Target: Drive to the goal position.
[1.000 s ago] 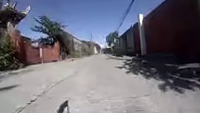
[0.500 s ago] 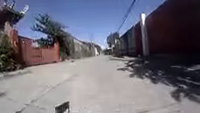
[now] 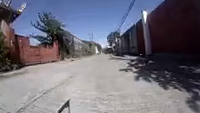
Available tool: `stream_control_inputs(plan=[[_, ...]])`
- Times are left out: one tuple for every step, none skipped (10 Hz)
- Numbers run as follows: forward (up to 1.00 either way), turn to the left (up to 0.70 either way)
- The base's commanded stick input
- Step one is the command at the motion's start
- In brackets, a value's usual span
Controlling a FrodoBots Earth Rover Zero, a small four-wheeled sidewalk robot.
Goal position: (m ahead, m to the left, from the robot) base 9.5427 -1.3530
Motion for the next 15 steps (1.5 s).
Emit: stream_control_inputs(plan=[[0.7,-0.03],[0.7,-0.03],[0.7,-0.03],[0.7,-0.03],[0.7,-0.03],[0.7,-0.03],[0.7,-0.03],[0.7,-0.03],[0.7,-0.03],[0.7,-0.03],[0.7,-0.03],[0.7,-0.03],[0.7,-0.03],[0.7,-0.03],[0.7,-0.03]])
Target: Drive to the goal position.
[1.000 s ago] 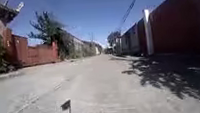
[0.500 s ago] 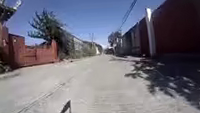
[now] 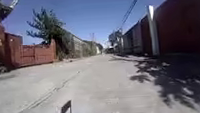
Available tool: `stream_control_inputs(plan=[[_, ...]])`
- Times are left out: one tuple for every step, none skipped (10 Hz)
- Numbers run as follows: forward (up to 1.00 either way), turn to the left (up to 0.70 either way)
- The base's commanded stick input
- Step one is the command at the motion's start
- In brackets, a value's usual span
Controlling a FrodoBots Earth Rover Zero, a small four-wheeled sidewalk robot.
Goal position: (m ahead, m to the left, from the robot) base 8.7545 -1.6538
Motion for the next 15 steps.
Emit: stream_control_inputs(plan=[[0.7,-0.03],[0.7,-0.03],[0.7,-0.03],[0.7,-0.03],[0.7,-0.03],[0.7,-0.03],[0.7,-0.03],[0.7,-0.03],[0.7,-0.03],[0.7,-0.03],[0.7,-0.03],[0.7,-0.03],[0.7,-0.03],[0.7,-0.03],[0.7,-0.03]])
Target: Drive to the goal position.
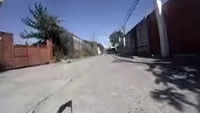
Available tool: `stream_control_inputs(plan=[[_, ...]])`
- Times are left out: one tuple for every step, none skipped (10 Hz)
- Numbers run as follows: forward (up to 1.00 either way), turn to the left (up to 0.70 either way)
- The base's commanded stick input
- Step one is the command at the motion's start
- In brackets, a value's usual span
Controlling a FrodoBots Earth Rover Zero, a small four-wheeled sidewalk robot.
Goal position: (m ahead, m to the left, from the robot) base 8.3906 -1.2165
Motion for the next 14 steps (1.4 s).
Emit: stream_control_inputs(plan=[[0.7,-0.03],[0.7,-0.03],[0.7,-0.03],[0.7,-0.03],[0.7,-0.03],[0.7,-0.03],[0.7,-0.03],[0.7,-0.03],[0.7,-0.03],[0.7,-0.03],[0.7,-0.03],[0.7,-0.03],[0.7,-0.03],[0.7,-0.03]])
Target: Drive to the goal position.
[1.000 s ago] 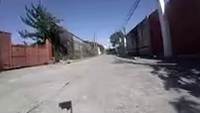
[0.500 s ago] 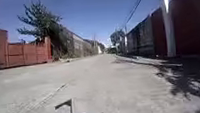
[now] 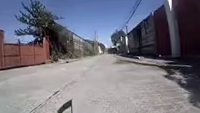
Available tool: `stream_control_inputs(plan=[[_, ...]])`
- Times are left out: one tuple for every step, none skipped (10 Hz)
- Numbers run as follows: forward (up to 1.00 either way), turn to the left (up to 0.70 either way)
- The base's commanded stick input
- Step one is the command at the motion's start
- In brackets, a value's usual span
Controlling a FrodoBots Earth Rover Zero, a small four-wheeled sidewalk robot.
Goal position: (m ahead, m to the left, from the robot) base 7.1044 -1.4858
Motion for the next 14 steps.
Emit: stream_control_inputs(plan=[[0.7,-0.03],[0.7,-0.03],[0.7,-0.03],[0.7,-0.03],[0.7,-0.03],[0.7,-0.03],[0.7,-0.03],[0.7,-0.03],[0.7,-0.03],[0.7,-0.03],[0.7,-0.03],[0.7,-0.03],[0.7,-0.03],[0.7,-0.03]])
